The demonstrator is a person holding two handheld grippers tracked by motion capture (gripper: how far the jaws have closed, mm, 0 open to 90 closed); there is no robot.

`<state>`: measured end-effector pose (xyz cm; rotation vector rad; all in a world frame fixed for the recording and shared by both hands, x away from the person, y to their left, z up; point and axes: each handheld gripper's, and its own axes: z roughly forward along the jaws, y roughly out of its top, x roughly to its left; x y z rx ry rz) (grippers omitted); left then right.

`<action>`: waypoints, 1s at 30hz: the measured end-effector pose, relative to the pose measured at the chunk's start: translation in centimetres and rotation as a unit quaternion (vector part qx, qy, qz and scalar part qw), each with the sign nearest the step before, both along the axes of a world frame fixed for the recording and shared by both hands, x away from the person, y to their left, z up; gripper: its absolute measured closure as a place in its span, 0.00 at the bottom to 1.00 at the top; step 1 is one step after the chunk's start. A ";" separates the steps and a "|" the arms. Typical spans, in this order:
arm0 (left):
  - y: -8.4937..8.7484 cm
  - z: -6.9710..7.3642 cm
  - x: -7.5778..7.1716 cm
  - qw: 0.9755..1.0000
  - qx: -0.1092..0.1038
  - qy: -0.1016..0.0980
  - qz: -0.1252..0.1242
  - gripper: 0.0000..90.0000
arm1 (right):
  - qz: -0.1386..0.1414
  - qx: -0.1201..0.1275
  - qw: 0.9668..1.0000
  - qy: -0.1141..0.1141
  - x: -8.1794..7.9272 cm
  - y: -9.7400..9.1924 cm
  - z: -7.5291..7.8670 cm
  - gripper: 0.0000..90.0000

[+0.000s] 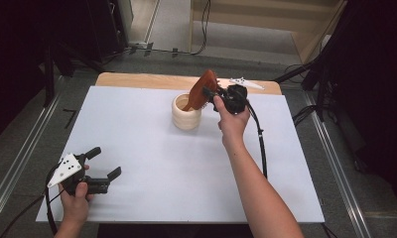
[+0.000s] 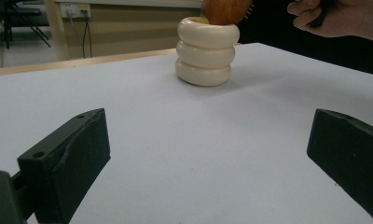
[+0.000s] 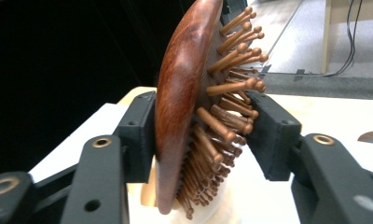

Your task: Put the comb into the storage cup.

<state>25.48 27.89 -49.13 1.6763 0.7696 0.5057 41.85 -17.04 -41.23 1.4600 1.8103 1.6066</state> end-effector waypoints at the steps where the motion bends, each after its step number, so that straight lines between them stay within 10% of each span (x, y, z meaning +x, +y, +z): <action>1: 0.0 0.0 0.0 1.000 0.000 0.000 0.000 0.00 | -0.002 -0.005 1.000 0.003 0.0 -0.1 0.0 0.45; 10: 0.0 0.0 0.0 1.000 0.000 0.000 0.000 0.00 | 0.029 -0.029 0.999 0.002 -0.1 0.3 -0.2 0.14; 30: 0.0 0.0 0.0 1.000 0.000 0.000 0.000 0.00 | 0.042 -0.089 0.995 -0.025 -1.6 1.0 0.2 0.00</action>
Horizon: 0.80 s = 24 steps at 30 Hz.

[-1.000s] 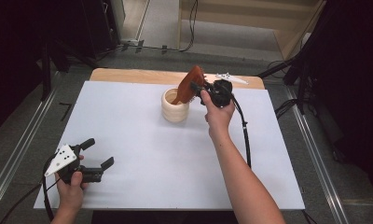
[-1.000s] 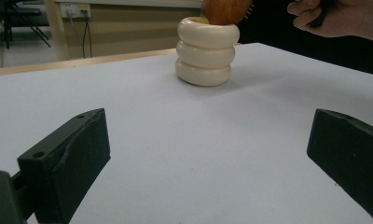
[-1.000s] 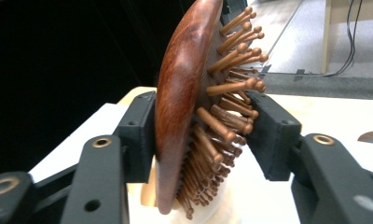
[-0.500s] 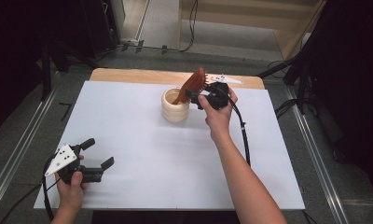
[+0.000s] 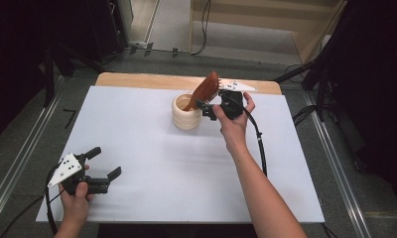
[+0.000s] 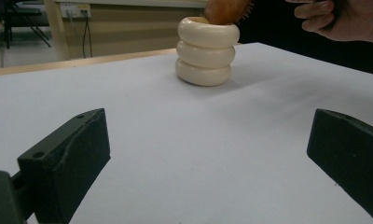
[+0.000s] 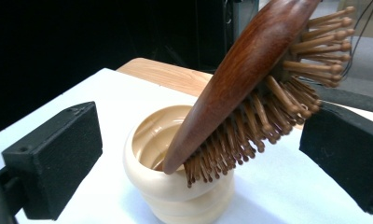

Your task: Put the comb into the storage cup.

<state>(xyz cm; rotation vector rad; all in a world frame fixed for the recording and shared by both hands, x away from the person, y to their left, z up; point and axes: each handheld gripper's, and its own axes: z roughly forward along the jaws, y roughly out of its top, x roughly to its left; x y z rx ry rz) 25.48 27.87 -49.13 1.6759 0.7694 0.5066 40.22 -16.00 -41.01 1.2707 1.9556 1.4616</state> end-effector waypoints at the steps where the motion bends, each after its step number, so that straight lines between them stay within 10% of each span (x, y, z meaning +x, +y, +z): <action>1: 0.0 0.0 0.0 1.000 0.000 0.000 0.000 0.00 | 0.002 0.001 1.000 -0.002 -0.1 -0.1 0.0 0.00; 24: -0.1 0.0 0.0 1.000 0.003 -0.001 -0.001 0.00 | 0.011 -0.018 0.999 -0.026 -3.3 -2.3 -0.7 0.00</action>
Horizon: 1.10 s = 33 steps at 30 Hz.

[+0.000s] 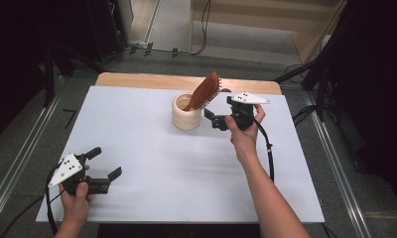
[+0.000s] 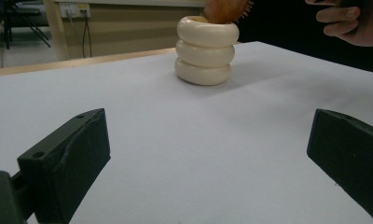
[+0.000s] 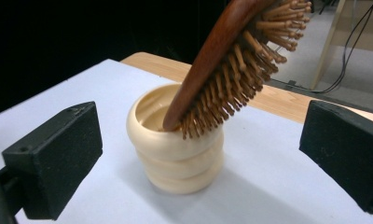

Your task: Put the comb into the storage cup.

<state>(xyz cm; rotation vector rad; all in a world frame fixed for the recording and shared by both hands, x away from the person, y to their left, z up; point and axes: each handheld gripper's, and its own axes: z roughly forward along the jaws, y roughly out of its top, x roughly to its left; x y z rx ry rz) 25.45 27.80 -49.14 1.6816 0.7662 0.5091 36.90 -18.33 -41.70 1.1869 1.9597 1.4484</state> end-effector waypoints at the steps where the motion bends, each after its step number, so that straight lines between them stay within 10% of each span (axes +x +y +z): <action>1: 0.0 0.0 0.0 1.000 0.000 0.000 0.000 0.00 | 0.003 -0.002 1.000 -0.001 -0.2 -0.1 -0.1 0.00; 33: -0.1 0.0 0.0 1.000 0.003 -0.001 0.000 0.00 | -0.003 0.002 1.000 -0.028 -6.1 -4.7 -2.9 0.00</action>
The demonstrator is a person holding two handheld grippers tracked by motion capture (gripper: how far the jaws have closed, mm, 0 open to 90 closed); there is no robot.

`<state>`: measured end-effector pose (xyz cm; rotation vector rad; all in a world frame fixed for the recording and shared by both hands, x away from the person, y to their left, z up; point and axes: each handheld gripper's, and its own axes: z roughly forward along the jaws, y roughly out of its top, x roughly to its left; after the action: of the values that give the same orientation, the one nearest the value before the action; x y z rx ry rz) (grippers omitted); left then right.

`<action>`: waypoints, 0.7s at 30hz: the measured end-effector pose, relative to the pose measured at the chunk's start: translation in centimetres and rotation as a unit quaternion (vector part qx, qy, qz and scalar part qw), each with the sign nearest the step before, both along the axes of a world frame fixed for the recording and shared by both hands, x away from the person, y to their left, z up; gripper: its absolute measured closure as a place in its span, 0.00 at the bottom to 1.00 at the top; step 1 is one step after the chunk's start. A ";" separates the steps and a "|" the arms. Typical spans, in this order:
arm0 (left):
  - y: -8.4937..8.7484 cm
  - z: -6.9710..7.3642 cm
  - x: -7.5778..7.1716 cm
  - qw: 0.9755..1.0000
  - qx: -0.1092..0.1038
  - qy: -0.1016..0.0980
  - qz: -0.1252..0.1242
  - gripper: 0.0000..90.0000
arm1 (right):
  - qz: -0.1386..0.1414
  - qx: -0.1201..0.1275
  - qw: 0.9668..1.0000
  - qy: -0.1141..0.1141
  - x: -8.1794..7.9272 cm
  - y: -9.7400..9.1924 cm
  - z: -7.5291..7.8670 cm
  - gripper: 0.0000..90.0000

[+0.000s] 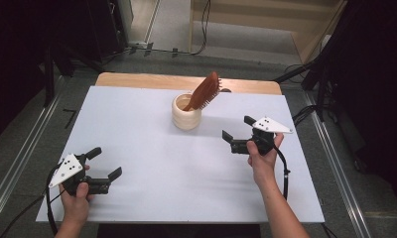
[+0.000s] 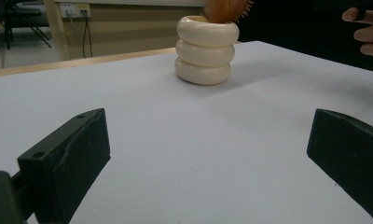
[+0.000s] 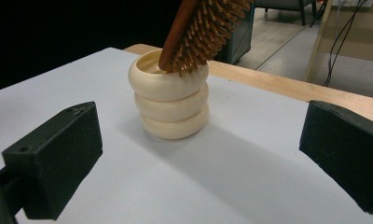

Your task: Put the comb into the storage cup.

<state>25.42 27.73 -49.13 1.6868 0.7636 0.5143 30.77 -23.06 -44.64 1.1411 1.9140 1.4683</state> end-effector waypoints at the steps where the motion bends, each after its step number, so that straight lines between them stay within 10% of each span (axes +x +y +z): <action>1: 0.0 0.0 0.0 1.000 0.000 0.000 0.000 0.00 | 0.000 0.000 1.000 -0.001 -0.1 -0.2 -0.1 0.00; 21: 0.0 0.0 0.0 1.000 0.002 0.000 0.001 0.00 | -0.016 -0.001 1.000 0.004 -3.0 -3.5 -2.3 0.00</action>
<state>25.40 27.71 -49.13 1.6890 0.7648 0.5185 27.74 -26.51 -46.96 1.1741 1.8939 1.4460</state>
